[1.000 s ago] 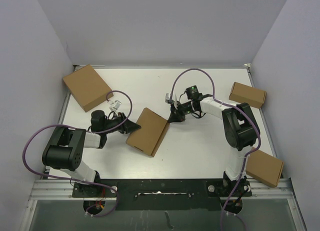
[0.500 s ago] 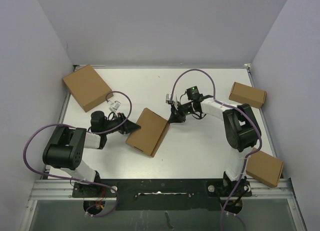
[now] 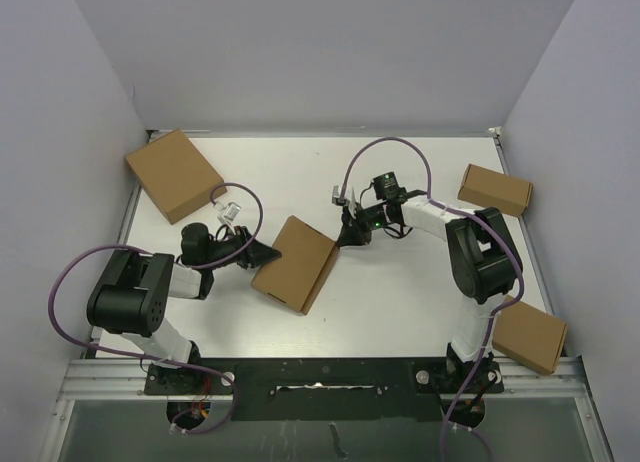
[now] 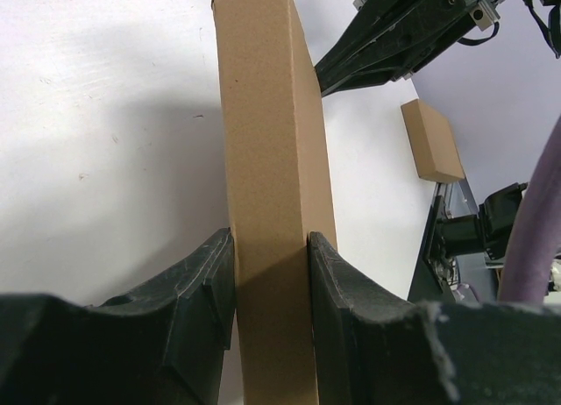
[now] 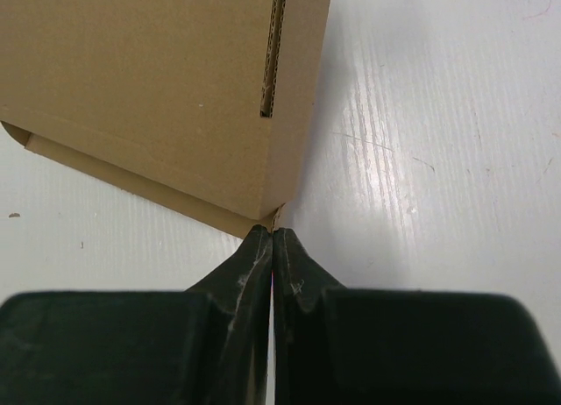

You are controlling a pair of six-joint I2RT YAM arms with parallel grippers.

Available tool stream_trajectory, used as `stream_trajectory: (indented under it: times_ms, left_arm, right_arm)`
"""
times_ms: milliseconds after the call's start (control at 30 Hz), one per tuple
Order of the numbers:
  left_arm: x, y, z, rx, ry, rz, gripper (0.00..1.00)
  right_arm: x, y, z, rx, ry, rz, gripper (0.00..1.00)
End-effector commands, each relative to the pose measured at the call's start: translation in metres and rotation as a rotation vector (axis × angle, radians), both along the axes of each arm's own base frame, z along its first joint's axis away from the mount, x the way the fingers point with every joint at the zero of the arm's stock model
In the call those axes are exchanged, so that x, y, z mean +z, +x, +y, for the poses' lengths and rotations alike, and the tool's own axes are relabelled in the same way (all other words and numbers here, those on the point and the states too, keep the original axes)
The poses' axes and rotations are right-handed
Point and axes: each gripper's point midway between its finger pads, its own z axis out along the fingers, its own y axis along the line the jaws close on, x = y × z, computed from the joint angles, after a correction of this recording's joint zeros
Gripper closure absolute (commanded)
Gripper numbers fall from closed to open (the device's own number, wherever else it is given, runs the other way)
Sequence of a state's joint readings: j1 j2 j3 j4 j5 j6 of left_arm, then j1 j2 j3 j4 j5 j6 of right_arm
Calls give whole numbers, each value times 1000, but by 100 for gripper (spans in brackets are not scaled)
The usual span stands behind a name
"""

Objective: Fold the paper box

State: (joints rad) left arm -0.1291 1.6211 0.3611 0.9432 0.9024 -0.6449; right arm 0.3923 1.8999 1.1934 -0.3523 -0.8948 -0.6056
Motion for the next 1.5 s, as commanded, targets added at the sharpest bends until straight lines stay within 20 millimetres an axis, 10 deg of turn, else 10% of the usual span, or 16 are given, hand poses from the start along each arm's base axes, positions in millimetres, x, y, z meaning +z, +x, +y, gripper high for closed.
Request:
stream_trajectory:
  times_ms: [0,1467]
  left_arm:
    - [0,31,20,126,59,-127,100]
    - [-2,33,22,121,22,-92,100]
  right_arm:
    - [14,-4,-3,-28,6,35,100]
    - [19,-12,-1,109,-44,-213,100]
